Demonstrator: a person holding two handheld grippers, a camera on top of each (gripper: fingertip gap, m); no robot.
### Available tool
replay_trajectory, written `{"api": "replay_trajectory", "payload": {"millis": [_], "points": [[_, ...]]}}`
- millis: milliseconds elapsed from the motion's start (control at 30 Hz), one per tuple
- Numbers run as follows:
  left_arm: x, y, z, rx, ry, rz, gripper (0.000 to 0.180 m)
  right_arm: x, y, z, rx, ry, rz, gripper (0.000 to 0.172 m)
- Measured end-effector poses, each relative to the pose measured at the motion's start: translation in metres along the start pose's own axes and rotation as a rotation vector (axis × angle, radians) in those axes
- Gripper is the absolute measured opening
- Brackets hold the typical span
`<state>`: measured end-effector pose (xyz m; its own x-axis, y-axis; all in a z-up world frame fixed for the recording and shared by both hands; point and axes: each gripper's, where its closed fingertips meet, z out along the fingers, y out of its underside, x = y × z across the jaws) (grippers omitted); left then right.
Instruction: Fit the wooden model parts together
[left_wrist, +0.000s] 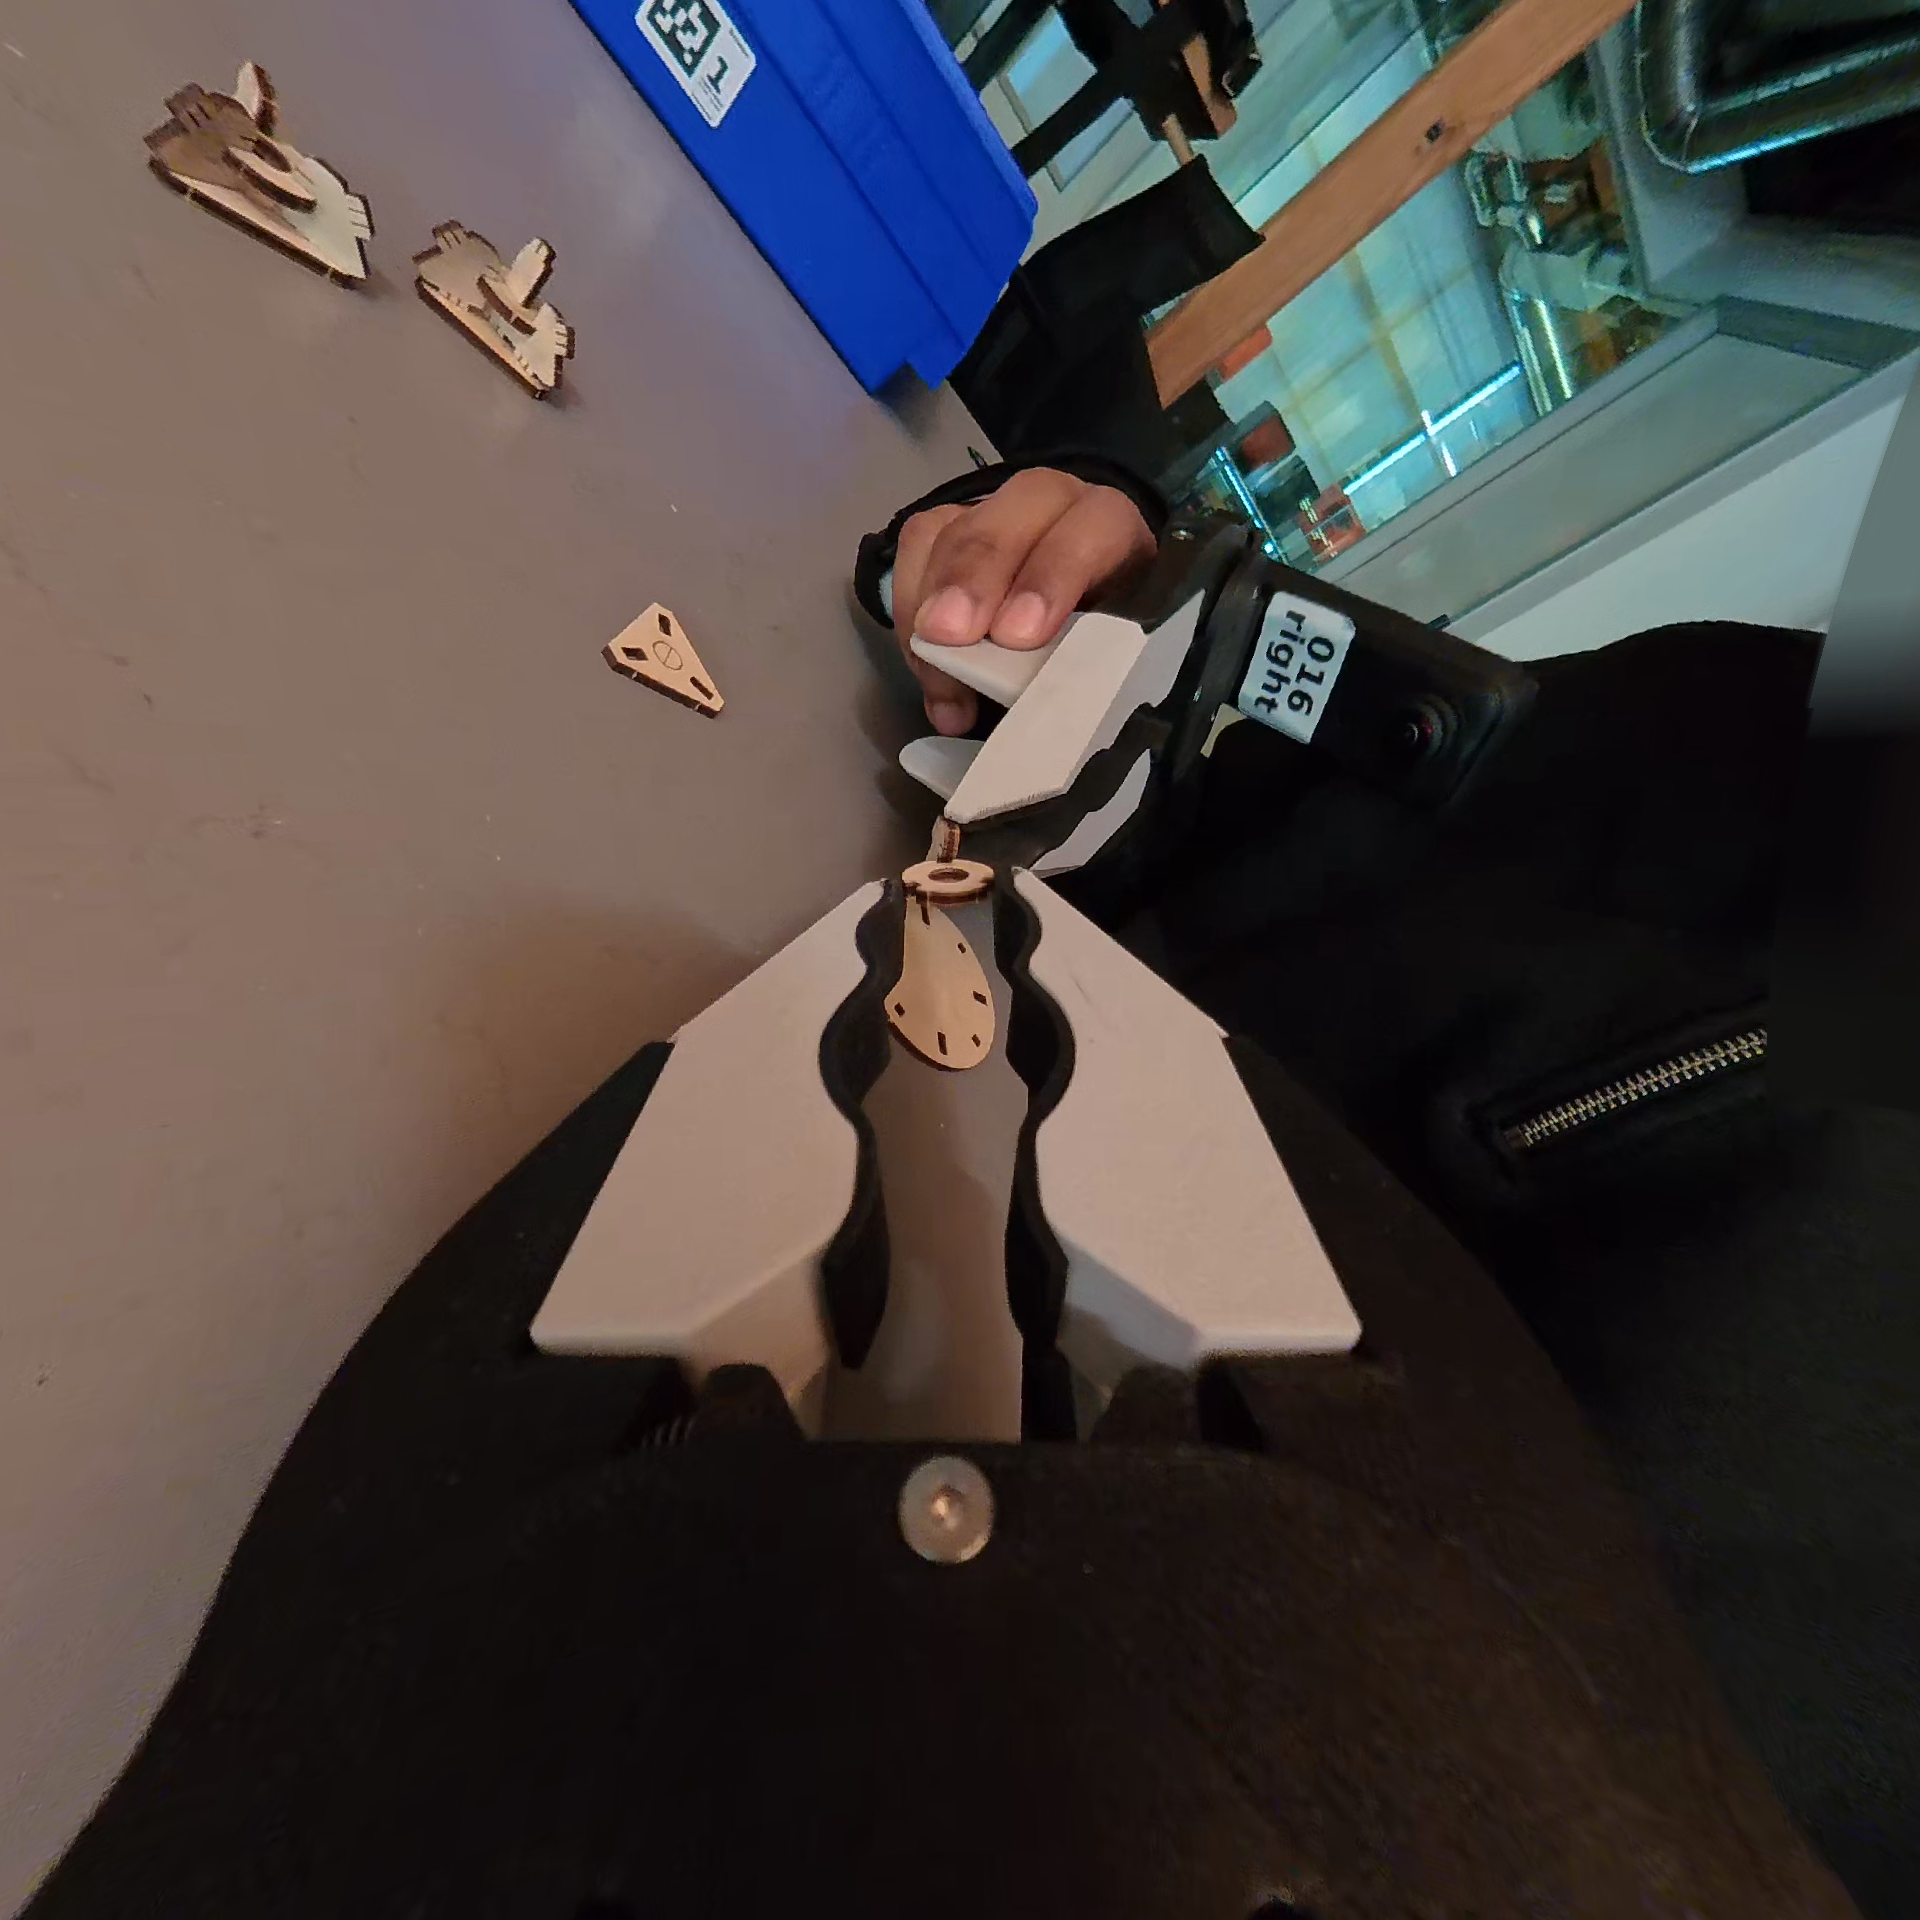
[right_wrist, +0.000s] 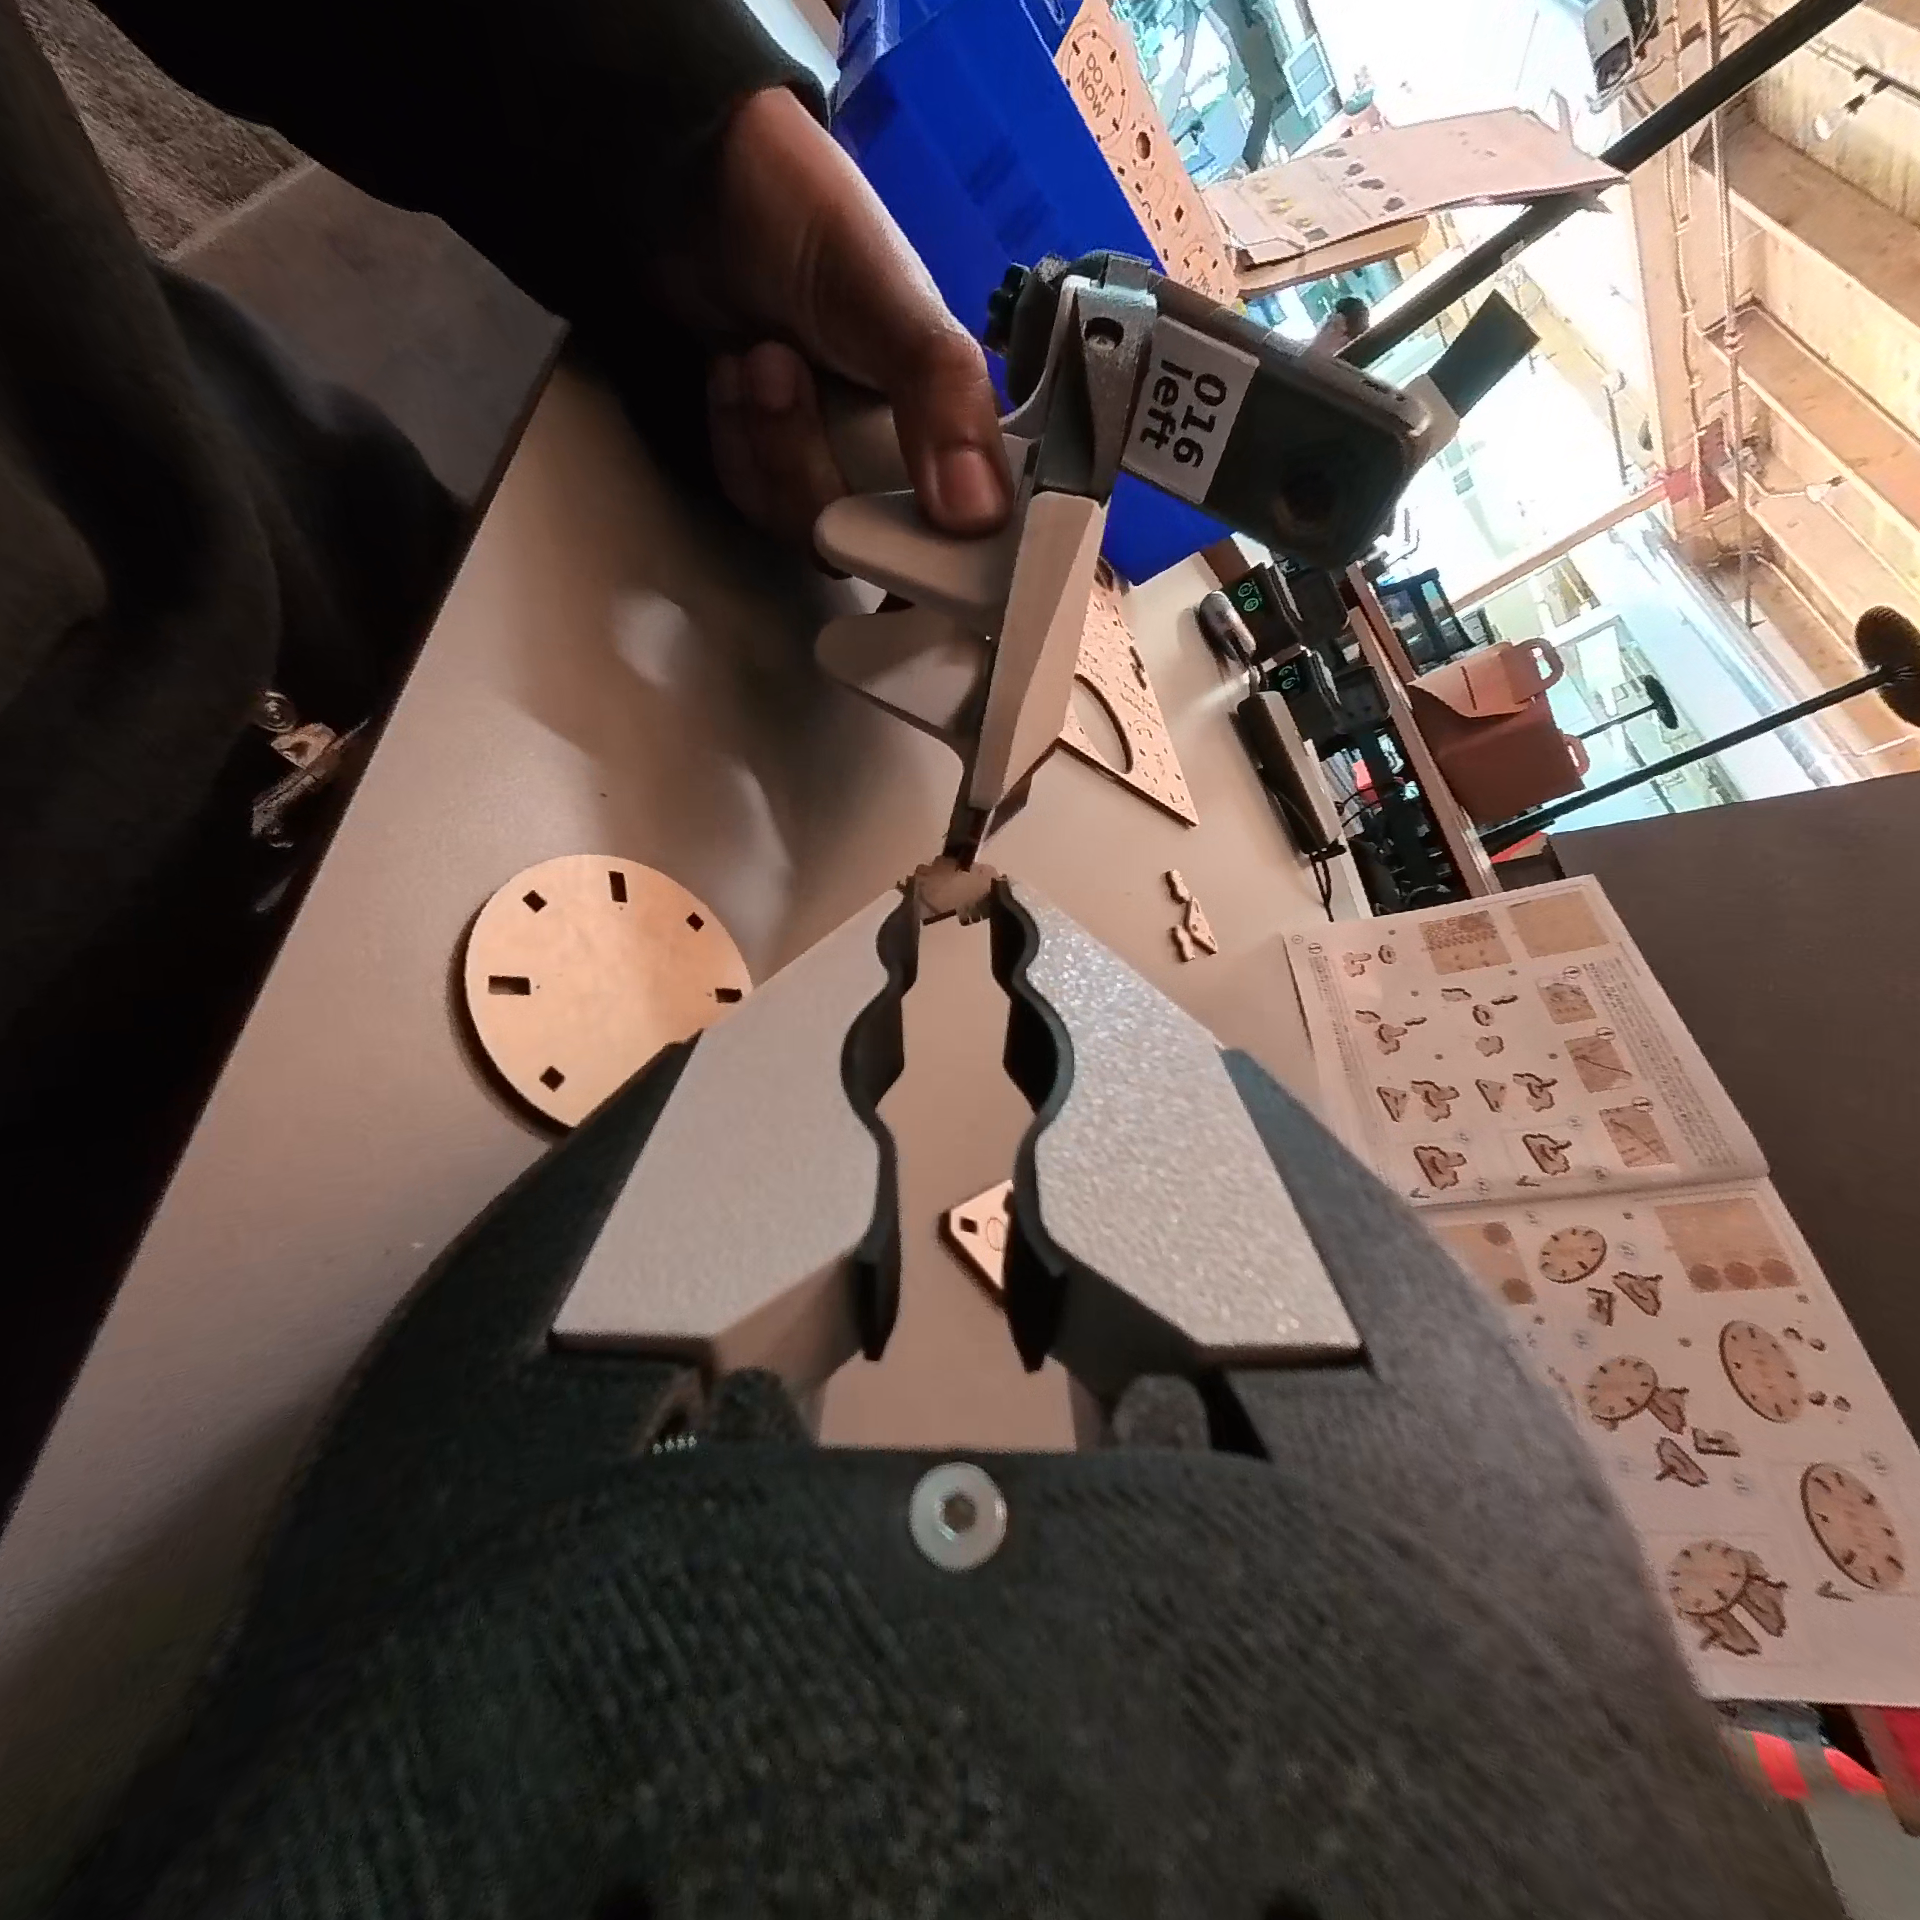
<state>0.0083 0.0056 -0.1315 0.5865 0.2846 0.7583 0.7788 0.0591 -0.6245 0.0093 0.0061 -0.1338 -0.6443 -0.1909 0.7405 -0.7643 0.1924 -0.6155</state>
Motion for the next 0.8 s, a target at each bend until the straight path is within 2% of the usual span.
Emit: {"api": "replay_trajectory", "payload": {"millis": [800], "points": [[0.013, 0.003, 0.002, -0.011, 0.086, 0.003, 0.018, 0.000, -0.012, -0.007, 0.092, -0.129, 0.269, 0.012]]}}
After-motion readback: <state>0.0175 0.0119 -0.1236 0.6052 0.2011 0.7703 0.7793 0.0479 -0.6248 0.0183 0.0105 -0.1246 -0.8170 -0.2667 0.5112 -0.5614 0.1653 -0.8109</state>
